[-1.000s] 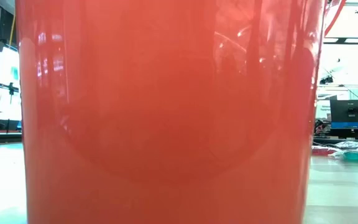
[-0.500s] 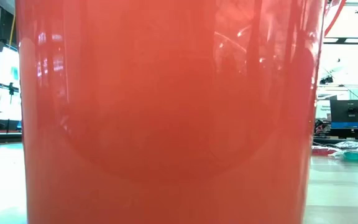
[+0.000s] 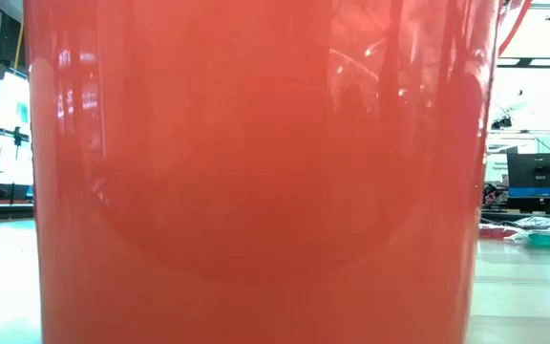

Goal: Organize candy in baskets
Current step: Put the brown chocolate bar into the purple bucket

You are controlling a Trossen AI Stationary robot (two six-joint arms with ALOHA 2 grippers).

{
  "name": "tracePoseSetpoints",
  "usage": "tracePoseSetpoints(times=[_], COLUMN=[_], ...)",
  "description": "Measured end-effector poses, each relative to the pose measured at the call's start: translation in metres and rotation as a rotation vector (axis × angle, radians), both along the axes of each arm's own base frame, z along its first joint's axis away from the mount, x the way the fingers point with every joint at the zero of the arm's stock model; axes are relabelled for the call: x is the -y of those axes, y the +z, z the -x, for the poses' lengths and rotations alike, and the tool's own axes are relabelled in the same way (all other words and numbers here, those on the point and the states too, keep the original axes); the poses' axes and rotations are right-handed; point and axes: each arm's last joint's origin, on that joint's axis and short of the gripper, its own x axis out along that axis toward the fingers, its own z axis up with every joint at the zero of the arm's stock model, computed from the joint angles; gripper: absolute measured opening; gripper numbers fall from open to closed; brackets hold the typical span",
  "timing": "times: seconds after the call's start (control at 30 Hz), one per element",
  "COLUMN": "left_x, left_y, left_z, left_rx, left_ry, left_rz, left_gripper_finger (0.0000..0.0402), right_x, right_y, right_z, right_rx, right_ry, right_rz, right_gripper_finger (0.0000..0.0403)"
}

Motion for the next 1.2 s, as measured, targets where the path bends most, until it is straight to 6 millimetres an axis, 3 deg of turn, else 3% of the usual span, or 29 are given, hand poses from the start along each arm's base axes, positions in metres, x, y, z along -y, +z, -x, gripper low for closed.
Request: tracePoseSetpoints(times=[0.17,0.3,0.47,0.6,0.9,1.07,1.2], left_x=[-0.004,-0.009,-0.01,-0.008,0.007,0.016,0.02], left_y=[0.01,0.017,0.02,0.009,-0.011,-0.013,-0.013], left_z=[0.015,0.033,0.055,0.067,0.082,0.084,0.084], left_rx=[-0.026,-0.07,-0.158,-0.309,-0.545,-0.574,-0.575], left_ry=[-0.009,0.019,0.02,-0.02,-0.304,-0.362,-0.38], left_rz=[-0.073,-0.095,-0.105,-0.072,0.097,0.105,0.091], left_gripper_finger=[0.0001,0.0001,0.0001,0.0001,0.0001,0.0001,0.0001], right_x=[-0.005,-0.008,-0.016,-0.03,-0.107,-0.147,-0.169], right_y=[-0.001,0.008,0.02,0.023,0.0,-0.011,-0.016], right_z=[0.002,0.015,0.048,0.081,0.148,0.186,0.204], right_rx=[-0.016,-0.027,-0.093,-0.197,-0.703,-0.934,-0.985], right_ry=[0.043,0.051,0.059,0.138,0.172,0.016,-0.069], right_rz=[-0.026,-0.068,-0.188,-0.437,-1.022,-1.176,-1.237], right_gripper_finger=[0.0005,0.0003,0.0002,0.0001,0.0001,0.0001,0.0002])
